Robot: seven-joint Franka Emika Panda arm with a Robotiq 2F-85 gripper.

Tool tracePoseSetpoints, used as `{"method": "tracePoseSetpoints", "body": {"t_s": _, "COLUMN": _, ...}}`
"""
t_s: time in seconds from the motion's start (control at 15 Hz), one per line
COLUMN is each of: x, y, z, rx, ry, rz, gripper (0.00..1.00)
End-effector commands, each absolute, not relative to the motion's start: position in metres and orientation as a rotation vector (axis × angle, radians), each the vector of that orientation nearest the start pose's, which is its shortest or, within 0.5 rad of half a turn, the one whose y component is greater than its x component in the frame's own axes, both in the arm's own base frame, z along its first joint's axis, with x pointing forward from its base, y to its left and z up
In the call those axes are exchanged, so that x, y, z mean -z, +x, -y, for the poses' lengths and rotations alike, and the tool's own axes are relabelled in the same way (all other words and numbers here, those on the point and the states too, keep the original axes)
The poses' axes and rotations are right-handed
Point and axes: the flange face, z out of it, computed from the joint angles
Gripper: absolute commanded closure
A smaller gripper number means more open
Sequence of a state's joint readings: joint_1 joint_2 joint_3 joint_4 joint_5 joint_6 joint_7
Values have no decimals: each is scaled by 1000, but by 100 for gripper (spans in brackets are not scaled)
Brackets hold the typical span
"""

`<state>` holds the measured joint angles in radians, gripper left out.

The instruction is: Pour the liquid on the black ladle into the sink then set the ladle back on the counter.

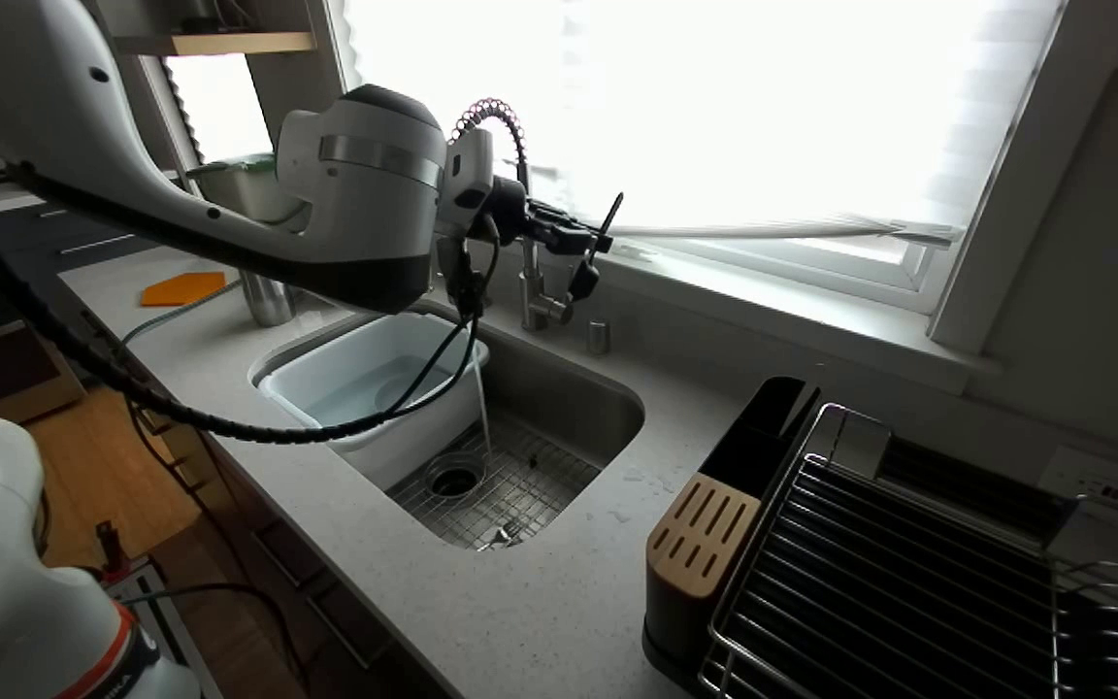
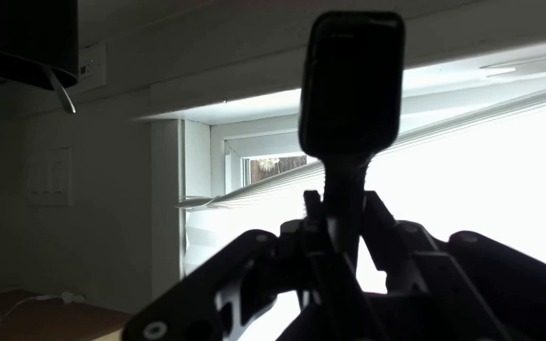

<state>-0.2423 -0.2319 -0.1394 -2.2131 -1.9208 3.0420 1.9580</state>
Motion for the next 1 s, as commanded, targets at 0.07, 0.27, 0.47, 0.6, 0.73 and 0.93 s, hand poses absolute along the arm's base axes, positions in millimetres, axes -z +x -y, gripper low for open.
{"method": "tracePoseSetpoints", "body": {"t_s": 0.07, "x": -475, "y": 477, "z": 135, "rx": 1698, "ry": -2738, "rz": -839, "gripper": 94}}
{"method": "tracePoseSetpoints", "body": {"t_s": 0.27, "x": -444, "y": 475, "z": 152, "rx": 1528, "ry": -2714, "rz": -985, "gripper": 94}}
{"method": "tracePoseSetpoints", "body": {"t_s": 0.47, "x": -409, "y": 471, "z": 167, "rx": 1351, "ry": -2673, "rz": -1123, "gripper": 94}}
{"method": "tracePoseSetpoints", "body": {"t_s": 0.6, "x": -384, "y": 467, "z": 172, "rx": 1235, "ry": -2647, "rz": -1210, "gripper": 94}}
{"method": "tracePoseSetpoints", "body": {"t_s": 0.73, "x": -358, "y": 461, "z": 172, "rx": 1121, "ry": -2616, "rz": -1297, "gripper": 94}}
{"method": "tracePoseSetpoints", "body": {"t_s": 0.93, "x": -334, "y": 453, "z": 164, "rx": 989, "ry": -2581, "rz": -1410, "gripper": 94}}
